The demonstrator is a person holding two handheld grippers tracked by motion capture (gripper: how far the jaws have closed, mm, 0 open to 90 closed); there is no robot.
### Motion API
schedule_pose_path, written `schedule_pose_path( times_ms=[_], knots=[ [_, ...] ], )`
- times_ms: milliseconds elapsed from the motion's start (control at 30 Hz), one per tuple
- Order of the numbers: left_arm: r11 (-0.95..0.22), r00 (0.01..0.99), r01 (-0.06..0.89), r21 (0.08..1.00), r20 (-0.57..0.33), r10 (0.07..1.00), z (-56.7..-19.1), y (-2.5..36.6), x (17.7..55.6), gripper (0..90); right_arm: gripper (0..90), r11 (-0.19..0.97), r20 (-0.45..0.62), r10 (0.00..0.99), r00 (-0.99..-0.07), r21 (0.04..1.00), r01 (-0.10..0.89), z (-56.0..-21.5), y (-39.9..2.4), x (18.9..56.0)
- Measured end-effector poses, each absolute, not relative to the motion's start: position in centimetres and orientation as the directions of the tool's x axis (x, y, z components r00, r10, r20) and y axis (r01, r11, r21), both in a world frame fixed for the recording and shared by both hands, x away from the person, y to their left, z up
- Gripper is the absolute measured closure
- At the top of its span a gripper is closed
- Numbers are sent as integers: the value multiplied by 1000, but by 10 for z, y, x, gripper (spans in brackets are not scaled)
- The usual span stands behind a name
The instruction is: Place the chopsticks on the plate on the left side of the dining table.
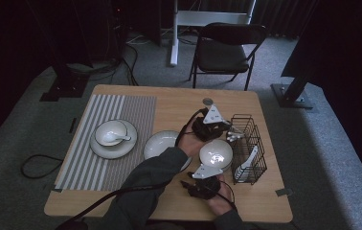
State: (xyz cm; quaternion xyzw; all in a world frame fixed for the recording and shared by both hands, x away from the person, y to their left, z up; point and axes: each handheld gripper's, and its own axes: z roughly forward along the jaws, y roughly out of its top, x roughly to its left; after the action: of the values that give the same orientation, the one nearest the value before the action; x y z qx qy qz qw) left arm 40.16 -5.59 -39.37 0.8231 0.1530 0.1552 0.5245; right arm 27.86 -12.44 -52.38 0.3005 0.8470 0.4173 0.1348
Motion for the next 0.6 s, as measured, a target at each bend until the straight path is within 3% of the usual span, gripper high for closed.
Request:
schedule_pose_path(
  times_ms=[600],
  knots=[
    [-377,903,77,923,96,419,-384,-51,401,848,546,474,19,622,-783,787,395,-524,-125,279]
  ],
)
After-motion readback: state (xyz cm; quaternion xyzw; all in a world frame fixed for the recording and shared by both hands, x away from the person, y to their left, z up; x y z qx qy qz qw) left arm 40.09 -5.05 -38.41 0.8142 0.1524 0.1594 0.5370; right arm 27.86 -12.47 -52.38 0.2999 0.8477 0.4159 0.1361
